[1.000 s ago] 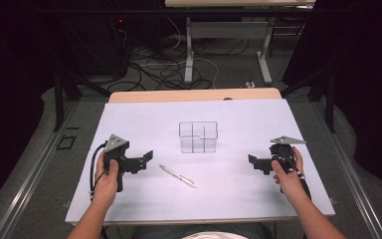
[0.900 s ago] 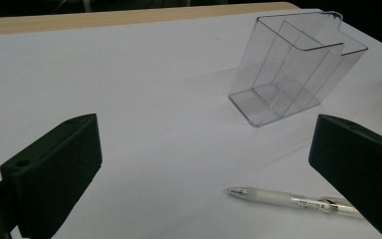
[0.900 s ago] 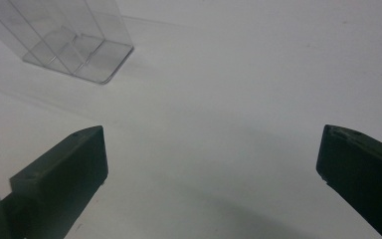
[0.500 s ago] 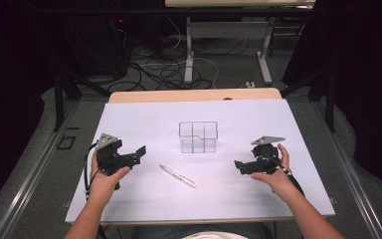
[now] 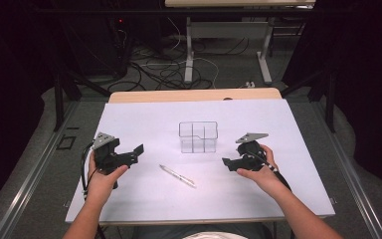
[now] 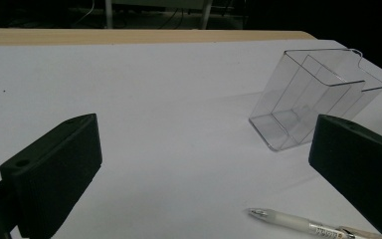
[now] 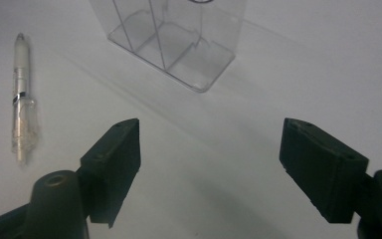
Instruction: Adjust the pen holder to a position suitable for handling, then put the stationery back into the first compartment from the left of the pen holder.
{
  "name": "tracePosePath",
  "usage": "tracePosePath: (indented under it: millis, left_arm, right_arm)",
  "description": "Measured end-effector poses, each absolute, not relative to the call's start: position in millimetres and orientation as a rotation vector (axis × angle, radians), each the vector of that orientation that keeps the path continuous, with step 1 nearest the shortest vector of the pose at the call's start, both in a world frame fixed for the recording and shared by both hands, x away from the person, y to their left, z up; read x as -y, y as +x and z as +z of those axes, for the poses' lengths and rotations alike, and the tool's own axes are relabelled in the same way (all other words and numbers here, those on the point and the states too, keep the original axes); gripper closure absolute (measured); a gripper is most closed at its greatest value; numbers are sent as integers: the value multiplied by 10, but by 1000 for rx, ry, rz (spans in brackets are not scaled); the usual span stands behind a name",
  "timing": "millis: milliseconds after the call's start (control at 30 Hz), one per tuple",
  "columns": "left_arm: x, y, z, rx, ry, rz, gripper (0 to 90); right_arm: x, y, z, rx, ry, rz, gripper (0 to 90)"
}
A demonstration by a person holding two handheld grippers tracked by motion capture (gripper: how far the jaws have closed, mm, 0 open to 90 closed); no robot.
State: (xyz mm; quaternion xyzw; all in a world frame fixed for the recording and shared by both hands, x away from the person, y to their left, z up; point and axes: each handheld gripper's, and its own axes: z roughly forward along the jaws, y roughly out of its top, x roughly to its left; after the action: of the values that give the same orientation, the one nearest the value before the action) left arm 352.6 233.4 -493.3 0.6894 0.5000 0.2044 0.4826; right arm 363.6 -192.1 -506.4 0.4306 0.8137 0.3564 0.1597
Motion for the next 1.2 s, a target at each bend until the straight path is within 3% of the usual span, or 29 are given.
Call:
tracePosePath:
  millis: [133,1067,1200]
  left_arm:
    - [-2331,3524,-4944,-1225,1680,494,2]
    - [-2279,3511,-5022,-1230,1741,494,26]
    - [-2285,3512,-5020,-1229,1750,495,27]
  right_arm:
    - [1801,3648,-5030,-2360,1175,1016,325]
    - [939,3662,-5106,-2656,1016,907,410]
    - [823,3664,-5093,-2708,1011,873,506]
